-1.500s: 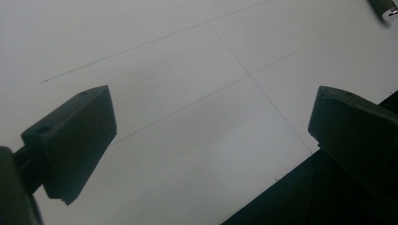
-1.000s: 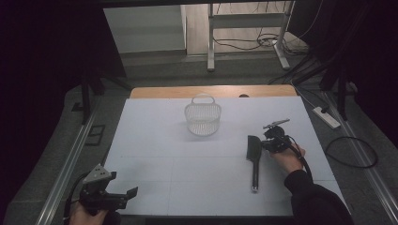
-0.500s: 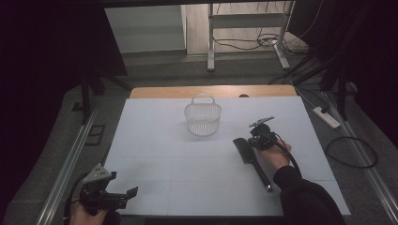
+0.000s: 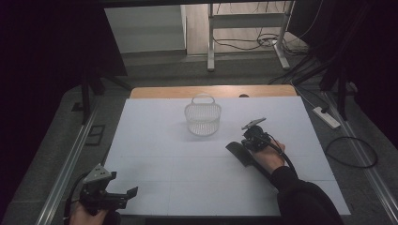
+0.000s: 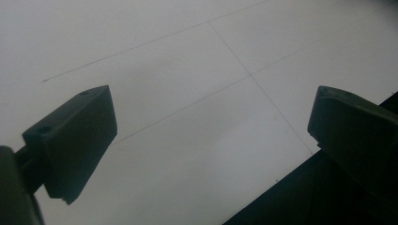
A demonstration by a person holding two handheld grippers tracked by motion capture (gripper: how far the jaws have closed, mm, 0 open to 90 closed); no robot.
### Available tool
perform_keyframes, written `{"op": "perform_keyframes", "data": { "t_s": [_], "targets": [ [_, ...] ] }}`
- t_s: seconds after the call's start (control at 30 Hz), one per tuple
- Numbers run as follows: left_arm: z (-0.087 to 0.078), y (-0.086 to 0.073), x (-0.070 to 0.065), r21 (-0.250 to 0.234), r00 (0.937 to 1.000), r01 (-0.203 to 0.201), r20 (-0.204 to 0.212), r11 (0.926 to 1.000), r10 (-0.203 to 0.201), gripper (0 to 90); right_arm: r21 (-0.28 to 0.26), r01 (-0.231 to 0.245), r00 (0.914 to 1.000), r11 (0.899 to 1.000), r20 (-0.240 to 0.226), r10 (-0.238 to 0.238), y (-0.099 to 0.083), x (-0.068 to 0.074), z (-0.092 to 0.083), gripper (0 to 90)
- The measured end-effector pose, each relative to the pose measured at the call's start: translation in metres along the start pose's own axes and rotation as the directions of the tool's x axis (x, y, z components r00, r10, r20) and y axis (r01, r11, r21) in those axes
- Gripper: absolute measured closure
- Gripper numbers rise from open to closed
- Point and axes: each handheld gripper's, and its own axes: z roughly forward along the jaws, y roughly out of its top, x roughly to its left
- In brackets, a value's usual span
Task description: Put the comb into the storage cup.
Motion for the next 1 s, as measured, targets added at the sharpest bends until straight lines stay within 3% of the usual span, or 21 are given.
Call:
{"op": "perform_keyframes", "data": {
  "t_s": [0.27,0.53,0.67,1.0],
  "targets": [
    [0.0,0.0,0.0,-0.002,1.0,0.001,-0.001,1.0,-0.001,2.3,-0.053,-0.013,0.9995,0.999,-0.03,0.011,0.0,0.003,-0.02,83.3],
    [0.0,0.0,0.0,-0.002,1.0,0.003,-0.001,1.0,-0.003,2.3,-0.052,-0.029,0.9989,0.998,-0.039,0.027,-0.005,0.002,-0.04,67.8],
    [0.0,0.0,0.0,-0.002,1.0,0.003,-0.001,1.0,-0.003,2.3,-0.04,-0.025,0.9996,0.999,-0.014,0.025,-0.008,0.003,-0.047,59.4],
    [0.0,0.0,0.001,-0.004,1.0,0.007,0.001,1.0,-0.007,2.3,-0.062,-0.045,0.9983,0.997,-0.038,0.043,-0.012,0.005,-0.066,41.0]
  ]
}}
